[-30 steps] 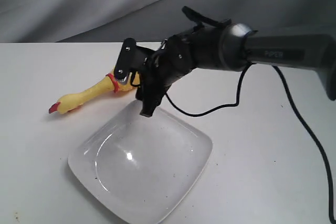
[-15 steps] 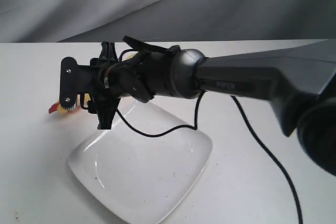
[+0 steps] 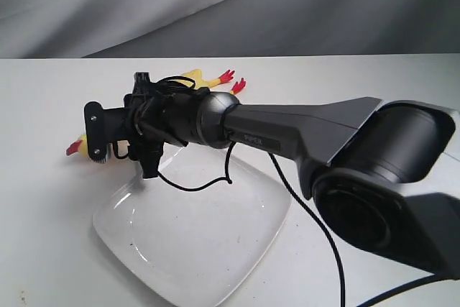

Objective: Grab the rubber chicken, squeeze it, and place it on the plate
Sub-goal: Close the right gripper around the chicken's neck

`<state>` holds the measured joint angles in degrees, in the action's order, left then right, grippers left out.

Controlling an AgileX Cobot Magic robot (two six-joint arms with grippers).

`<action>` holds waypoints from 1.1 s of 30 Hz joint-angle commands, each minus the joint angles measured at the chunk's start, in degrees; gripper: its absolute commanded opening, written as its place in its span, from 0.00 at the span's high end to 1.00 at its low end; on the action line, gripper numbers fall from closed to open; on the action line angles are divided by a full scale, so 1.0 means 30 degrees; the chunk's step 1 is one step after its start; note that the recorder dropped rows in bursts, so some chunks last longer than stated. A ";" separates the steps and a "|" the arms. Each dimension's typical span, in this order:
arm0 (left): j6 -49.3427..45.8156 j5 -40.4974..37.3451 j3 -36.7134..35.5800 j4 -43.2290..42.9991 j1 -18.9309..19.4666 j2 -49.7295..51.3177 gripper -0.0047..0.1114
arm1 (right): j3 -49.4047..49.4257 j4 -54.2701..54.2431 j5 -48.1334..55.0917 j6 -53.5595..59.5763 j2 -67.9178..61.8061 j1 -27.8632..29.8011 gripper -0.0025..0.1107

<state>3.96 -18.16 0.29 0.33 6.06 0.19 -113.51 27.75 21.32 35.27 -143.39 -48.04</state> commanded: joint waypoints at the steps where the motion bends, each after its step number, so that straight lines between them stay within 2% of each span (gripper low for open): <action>1: 0.0035 0.0257 -0.0096 0.0143 0.0092 -0.0062 0.96 | -0.0648 0.0911 -0.0221 -0.0559 -0.0558 -0.0184 0.46; 11: 0.0035 0.0257 -0.0096 0.0143 0.0092 -0.0062 0.96 | -0.0648 0.1917 -0.1363 -0.1390 -0.1002 -0.0184 0.52; 14: 0.0035 0.0257 -0.0096 0.0143 0.0092 -0.0062 0.96 | -0.0648 0.2854 -0.1363 -0.1728 -0.1002 -0.0184 0.56; 16: 0.0035 0.0257 -0.0096 0.0143 0.0092 -0.0062 0.96 | -0.0648 0.3365 -0.1363 -0.2245 -0.1002 -0.0184 0.67; 17: 0.0035 0.0257 -0.0096 0.0143 0.0092 -0.0062 0.96 | -0.0648 0.3829 -0.1363 -0.2570 -0.1002 -0.0184 0.76; 19: 0.0035 0.0257 -0.0096 0.0143 0.0092 -0.0062 0.96 | -0.0648 0.4330 -0.1363 -0.3121 -0.1002 -0.0184 0.88; 22: 0.0035 0.0257 -0.0096 0.0143 0.0092 -0.0062 0.96 | -0.0648 0.5812 -0.1320 -0.5322 -0.1002 -0.0184 0.97; 24: 0.0035 0.0257 -0.0096 0.0143 0.0092 -0.0062 0.96 | -0.0648 0.6279 -0.1150 -0.6372 -0.0968 -0.0184 0.97; 33: 0.0035 0.0257 -0.0096 0.0143 0.0092 -0.0062 0.96 | -0.0648 0.6601 0.0147 -0.6352 -0.0935 -0.0376 0.96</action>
<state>3.96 -18.16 0.29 0.33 6.06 0.19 -115.42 46.92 21.36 16.43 -146.26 -48.76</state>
